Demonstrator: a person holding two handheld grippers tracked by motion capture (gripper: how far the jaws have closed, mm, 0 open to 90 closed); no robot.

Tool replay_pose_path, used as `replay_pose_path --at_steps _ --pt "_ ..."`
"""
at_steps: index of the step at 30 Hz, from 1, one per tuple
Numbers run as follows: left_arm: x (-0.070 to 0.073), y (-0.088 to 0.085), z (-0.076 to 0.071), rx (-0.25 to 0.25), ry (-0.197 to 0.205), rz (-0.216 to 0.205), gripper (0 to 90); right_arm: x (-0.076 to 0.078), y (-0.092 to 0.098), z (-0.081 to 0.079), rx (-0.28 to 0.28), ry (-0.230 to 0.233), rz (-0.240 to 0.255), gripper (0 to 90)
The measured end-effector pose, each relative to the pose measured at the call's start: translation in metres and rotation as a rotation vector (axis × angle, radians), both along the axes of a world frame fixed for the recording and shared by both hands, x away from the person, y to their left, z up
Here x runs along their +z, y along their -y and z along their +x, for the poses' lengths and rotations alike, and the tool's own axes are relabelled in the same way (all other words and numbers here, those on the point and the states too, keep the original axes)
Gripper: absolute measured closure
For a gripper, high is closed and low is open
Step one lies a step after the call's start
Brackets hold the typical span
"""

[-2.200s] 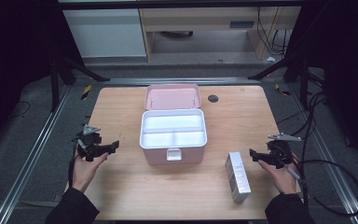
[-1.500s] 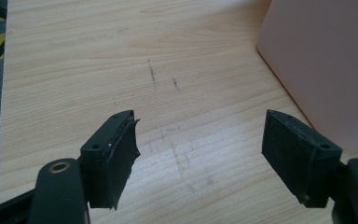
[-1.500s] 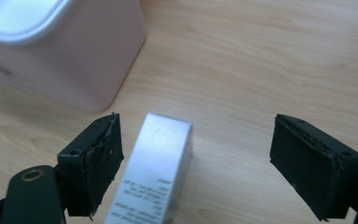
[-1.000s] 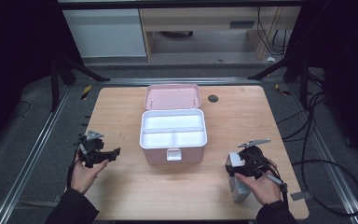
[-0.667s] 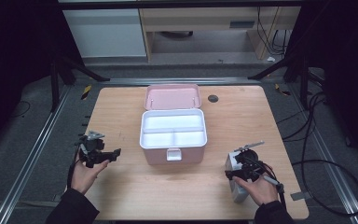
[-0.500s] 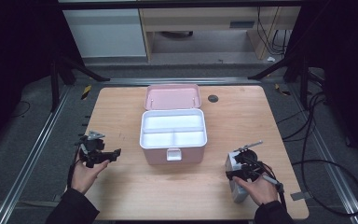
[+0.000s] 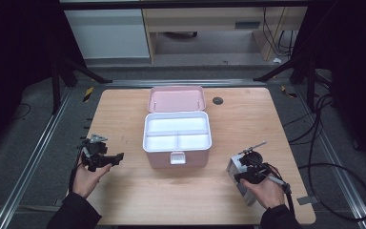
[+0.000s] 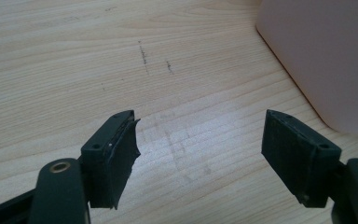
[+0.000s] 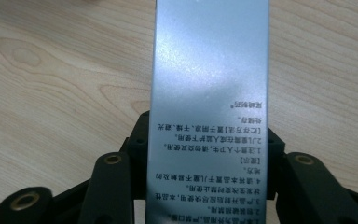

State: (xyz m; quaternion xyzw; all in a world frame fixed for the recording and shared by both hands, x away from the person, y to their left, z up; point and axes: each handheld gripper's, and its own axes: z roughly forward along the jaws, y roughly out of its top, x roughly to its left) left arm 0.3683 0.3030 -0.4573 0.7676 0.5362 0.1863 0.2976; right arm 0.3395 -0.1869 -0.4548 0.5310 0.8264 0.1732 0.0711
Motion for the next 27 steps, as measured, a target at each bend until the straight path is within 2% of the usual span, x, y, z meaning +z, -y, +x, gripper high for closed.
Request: replay_pose_path --at_steps 3,10,12,13,15,19,21,24,26,27 --pt "0.000 0.000 0.000 -0.002 0.000 -0.001 26.2 0.000 0.003 0.002 0.046 -0.004 -0.004 55.0" --pt "0.000 0.000 0.000 -0.005 0.000 0.000 26.3 0.001 0.005 0.004 0.080 0.005 -0.020 56.1" --pt "0.000 0.000 0.000 -0.006 0.000 -0.001 26.3 0.002 0.008 0.006 0.068 0.017 -0.034 56.1" --pt "0.000 0.000 0.000 -0.005 0.001 -0.002 26.3 0.004 0.014 0.008 0.049 0.042 -0.041 56.1" --pt "0.000 0.000 0.000 -0.006 0.001 -0.001 26.4 0.005 0.021 0.010 0.031 0.059 -0.050 56.0" --pt "0.000 0.001 0.000 -0.009 0.002 -0.002 26.5 -0.001 0.031 0.012 0.003 0.054 -0.072 55.7" --pt "0.001 0.001 0.000 -0.012 0.004 -0.002 26.5 -0.001 0.035 0.012 -0.006 0.054 -0.053 55.4" --pt "0.001 0.001 0.000 -0.015 0.003 -0.002 26.6 -0.001 0.035 0.012 -0.009 0.056 -0.050 54.6" --pt "0.001 0.002 0.000 -0.015 0.004 -0.004 26.8 -0.002 0.035 0.012 -0.013 0.061 -0.056 52.5" --pt "0.001 0.002 0.000 -0.015 0.006 -0.004 26.9 -0.005 0.034 0.012 -0.020 0.061 -0.062 46.6"
